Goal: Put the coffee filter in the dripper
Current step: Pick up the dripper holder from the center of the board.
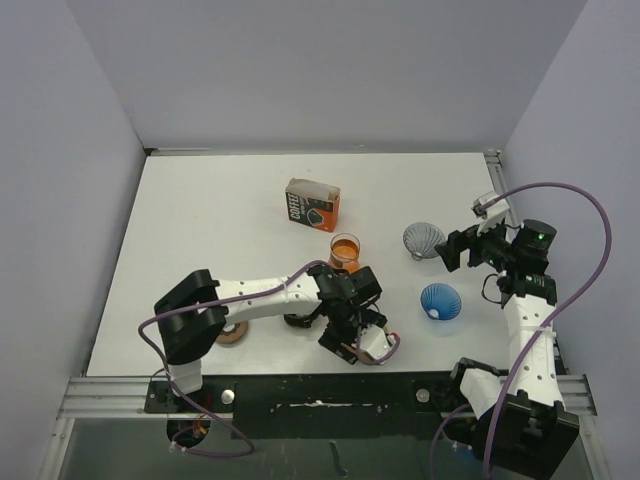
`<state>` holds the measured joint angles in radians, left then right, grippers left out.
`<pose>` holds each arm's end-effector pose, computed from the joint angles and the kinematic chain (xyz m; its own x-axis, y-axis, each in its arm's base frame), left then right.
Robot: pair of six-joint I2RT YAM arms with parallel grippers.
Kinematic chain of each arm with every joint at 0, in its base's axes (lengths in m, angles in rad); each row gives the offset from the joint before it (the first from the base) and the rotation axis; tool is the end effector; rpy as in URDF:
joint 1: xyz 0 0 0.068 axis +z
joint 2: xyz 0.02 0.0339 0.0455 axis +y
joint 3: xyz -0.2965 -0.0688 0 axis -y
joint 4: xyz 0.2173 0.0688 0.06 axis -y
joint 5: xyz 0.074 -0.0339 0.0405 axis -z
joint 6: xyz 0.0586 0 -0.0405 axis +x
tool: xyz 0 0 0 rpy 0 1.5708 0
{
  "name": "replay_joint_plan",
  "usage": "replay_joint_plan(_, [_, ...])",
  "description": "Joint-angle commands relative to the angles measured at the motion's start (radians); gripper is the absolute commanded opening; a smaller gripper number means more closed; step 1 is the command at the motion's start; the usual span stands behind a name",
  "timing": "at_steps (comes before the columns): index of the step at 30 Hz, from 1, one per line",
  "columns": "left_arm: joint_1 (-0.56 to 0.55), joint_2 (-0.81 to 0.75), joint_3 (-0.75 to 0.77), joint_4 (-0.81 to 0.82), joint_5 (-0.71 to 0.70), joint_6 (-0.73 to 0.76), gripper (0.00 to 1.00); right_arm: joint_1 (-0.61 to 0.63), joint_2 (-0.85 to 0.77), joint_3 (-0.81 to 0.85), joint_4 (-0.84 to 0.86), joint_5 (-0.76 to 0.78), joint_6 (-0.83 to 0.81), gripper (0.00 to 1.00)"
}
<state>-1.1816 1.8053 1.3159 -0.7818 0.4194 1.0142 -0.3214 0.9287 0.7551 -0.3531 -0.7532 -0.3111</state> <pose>0.1094 -0.3297 0.2308 0.5647 0.6669 -0.4863 0.7783 -0.6262 0.0450 0.1718 -0.0150 0.3138 -0.3529 -0.1179 -0.9282 -0.4607 0.8853 0.0627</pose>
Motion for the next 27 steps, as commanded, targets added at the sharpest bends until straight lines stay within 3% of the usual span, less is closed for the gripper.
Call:
replay_joint_plan(1, [-0.015, 0.042, 0.063, 0.034, 0.011, 0.048, 0.69, -0.007, -0.004, 0.028, 0.029, -0.021, -0.011, 0.98])
replay_joint_plan(12, [-0.054, 0.127, 0.069, 0.04, -0.04, 0.056, 0.64, -0.006, -0.009, 0.03, 0.025, -0.031, -0.013, 0.98])
replay_joint_plan(27, [-0.064, 0.089, 0.048, 0.076, -0.105, 0.002, 0.3, -0.003, -0.009, 0.029, 0.023, -0.028, -0.016, 0.98])
